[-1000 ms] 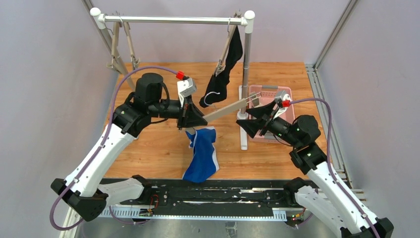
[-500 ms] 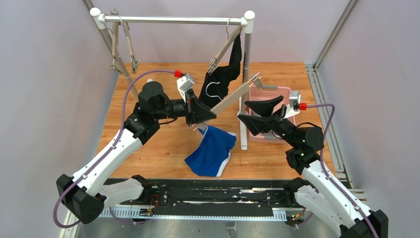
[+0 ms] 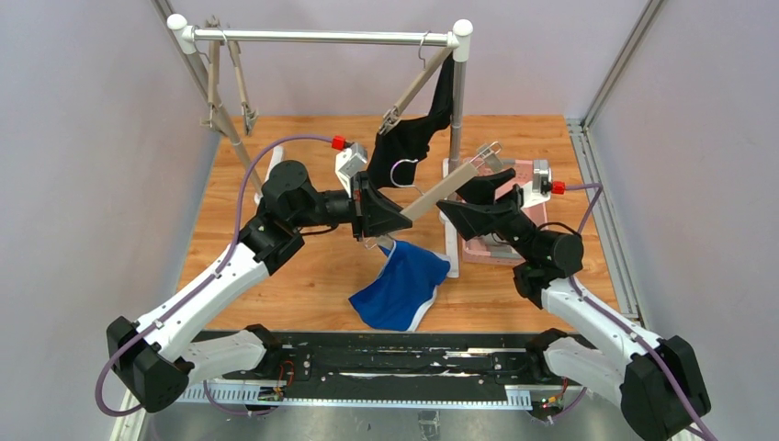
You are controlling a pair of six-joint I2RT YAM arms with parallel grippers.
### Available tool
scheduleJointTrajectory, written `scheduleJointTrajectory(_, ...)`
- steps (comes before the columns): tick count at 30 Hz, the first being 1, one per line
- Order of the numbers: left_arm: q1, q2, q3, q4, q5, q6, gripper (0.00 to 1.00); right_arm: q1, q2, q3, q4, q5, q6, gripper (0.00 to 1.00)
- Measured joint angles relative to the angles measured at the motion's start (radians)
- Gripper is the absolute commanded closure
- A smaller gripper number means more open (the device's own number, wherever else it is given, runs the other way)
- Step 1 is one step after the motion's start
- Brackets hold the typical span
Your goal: Remove the underwear clipped to the hanger
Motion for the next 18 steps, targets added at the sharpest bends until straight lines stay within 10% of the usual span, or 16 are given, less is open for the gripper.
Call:
scheduleJointTrajectory(9,-0.014,0.000,-0.010,0.014,-0.014,0.000,1.00,0.016,0.069,0.011,0.090,-0.005,0.046,0.55)
scheduleJointTrajectory(18,-0.030,0.007,-0.010,0.039,-0.031,-0.009,1.00,0.038,0.098,0.051,0.090,-0.024,0.063,0.40)
